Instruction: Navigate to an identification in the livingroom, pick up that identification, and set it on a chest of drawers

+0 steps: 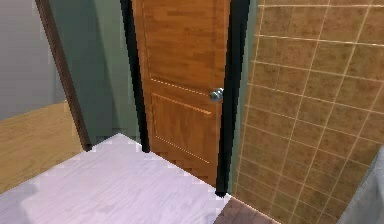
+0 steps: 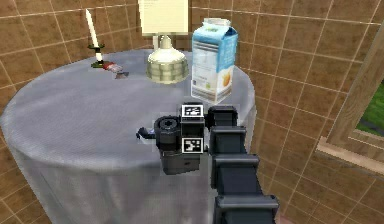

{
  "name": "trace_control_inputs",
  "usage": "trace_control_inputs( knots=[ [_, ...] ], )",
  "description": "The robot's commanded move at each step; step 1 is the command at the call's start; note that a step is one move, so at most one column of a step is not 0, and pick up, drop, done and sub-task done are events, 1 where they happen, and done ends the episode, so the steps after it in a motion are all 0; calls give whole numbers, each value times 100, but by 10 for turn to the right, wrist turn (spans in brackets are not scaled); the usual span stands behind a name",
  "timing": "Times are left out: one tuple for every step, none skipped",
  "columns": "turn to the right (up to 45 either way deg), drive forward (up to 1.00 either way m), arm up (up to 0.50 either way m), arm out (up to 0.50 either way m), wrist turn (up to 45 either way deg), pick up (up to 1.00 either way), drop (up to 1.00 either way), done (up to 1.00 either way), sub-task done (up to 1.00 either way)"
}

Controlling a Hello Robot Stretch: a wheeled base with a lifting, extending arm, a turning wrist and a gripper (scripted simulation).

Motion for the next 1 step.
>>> trace_control_inputs(
  knots=[
    [0, 0, 4, 0, 0, 0, 0, 0, 0]
  ],
)
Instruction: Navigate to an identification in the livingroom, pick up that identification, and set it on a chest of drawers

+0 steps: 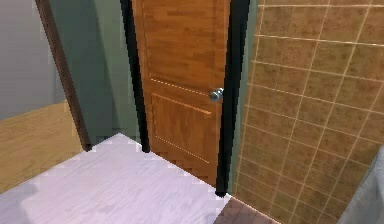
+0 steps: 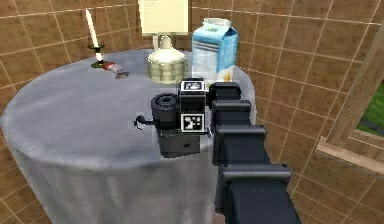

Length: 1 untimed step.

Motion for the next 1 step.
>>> trace_control_inputs(
  knots=[
    [0, 0, 0, 0, -450, 0, 0, 0, 0]
  ],
)
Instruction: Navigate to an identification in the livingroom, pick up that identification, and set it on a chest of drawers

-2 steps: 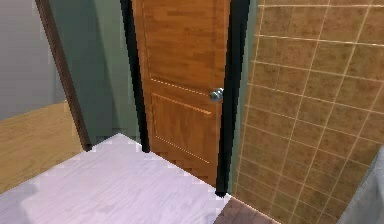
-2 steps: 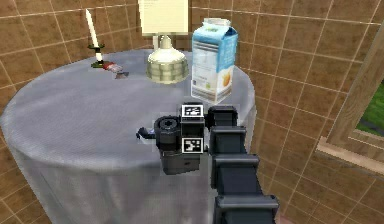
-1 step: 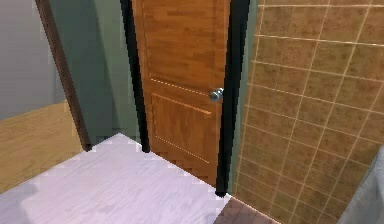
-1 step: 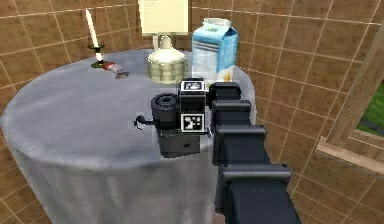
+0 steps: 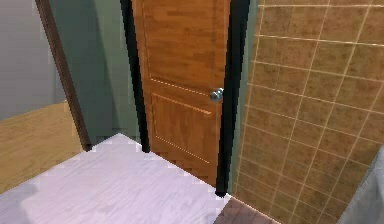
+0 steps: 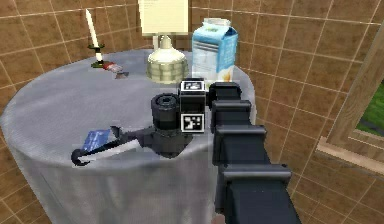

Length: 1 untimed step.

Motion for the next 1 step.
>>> trace_control_inputs(
  knots=[
    [0, 0, 0, 0, -450, 0, 0, 0, 0]
  ],
)
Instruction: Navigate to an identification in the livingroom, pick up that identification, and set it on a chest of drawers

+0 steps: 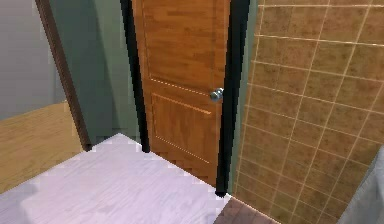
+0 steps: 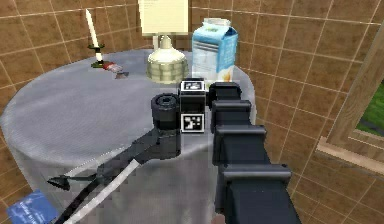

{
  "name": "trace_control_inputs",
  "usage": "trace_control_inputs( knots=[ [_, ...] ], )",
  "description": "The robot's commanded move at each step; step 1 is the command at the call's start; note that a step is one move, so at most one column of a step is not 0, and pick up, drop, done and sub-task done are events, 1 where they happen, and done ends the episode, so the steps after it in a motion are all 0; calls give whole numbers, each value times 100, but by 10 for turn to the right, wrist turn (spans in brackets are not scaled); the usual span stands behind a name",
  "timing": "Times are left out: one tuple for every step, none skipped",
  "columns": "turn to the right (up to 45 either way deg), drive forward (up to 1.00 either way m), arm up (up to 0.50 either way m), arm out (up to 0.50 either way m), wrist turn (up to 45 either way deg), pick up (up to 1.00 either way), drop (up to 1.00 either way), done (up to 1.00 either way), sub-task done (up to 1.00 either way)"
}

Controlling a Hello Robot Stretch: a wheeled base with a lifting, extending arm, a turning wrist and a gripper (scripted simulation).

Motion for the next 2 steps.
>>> trace_control_inputs(
  knots=[
    [0, 0, 0, 0, -240, 0, 0, 0, 0],
    [0, 0, 0, -14, 0, 0, 0, 0, 0]
  ],
)
